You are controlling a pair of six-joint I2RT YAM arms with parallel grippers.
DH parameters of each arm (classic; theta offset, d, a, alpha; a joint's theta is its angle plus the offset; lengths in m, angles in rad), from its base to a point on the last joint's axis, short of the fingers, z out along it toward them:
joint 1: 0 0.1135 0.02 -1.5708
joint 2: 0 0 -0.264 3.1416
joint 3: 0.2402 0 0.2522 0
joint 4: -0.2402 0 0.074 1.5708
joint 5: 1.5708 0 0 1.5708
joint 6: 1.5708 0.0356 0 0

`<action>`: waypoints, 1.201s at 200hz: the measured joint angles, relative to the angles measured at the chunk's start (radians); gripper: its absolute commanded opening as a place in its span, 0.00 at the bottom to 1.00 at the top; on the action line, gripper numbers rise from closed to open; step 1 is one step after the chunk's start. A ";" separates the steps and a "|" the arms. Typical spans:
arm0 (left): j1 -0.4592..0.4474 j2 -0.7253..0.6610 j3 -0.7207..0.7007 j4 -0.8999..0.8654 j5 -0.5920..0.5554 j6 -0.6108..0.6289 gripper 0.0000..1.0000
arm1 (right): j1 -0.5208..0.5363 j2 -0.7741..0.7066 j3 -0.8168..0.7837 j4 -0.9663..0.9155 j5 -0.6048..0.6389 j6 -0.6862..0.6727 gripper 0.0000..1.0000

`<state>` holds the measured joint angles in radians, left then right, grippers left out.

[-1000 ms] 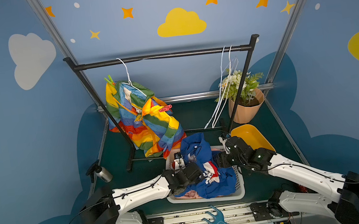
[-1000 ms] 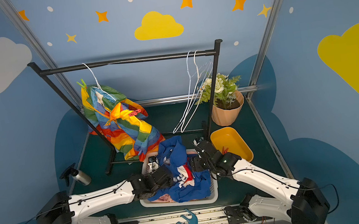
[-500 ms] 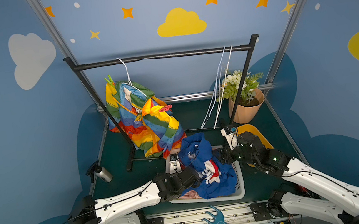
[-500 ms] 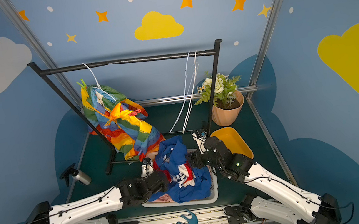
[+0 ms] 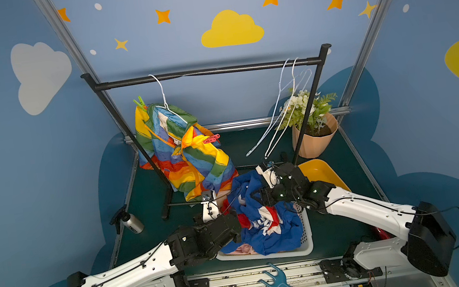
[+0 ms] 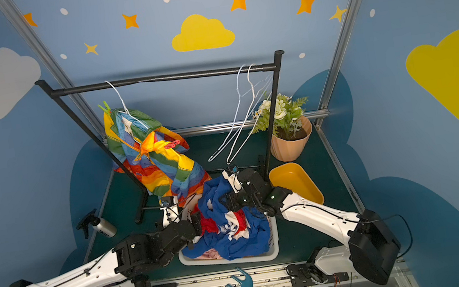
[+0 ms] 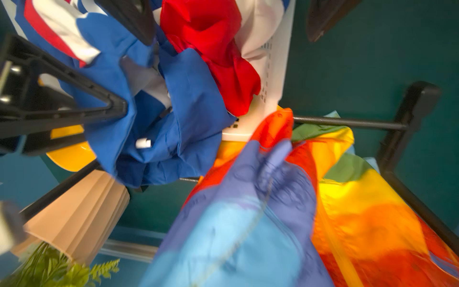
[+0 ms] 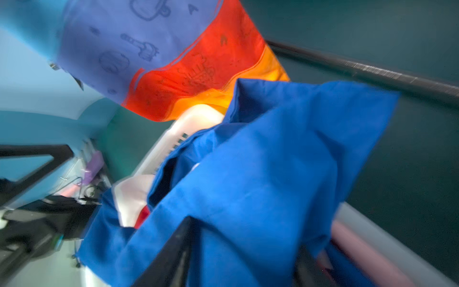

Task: Remove the clothespins securing jackets to the hanger
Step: Place the jacket in the basket.

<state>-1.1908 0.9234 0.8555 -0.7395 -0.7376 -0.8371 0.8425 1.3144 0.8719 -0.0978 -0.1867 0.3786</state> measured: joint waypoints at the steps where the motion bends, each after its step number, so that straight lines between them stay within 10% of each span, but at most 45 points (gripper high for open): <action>1: 0.001 -0.003 0.000 -0.002 -0.002 0.004 0.97 | 0.001 0.001 0.000 0.001 0.000 0.003 0.23; 42: 0.150 -0.113 0.039 -0.005 0.002 0.129 0.98 | 0.092 0.010 -0.042 0.005 -0.001 0.010 0.05; 170: 0.694 -0.090 0.183 0.073 0.369 0.329 0.99 | 0.034 0.159 -0.117 0.005 -0.029 0.090 0.04; 240: 0.835 -0.047 0.231 0.131 0.571 0.358 1.00 | 0.027 0.167 -0.139 0.060 -0.064 0.077 0.43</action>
<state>-0.3553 0.8764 1.0863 -0.6083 -0.1665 -0.4789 0.8696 1.4811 0.7330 -0.0376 -0.2504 0.4553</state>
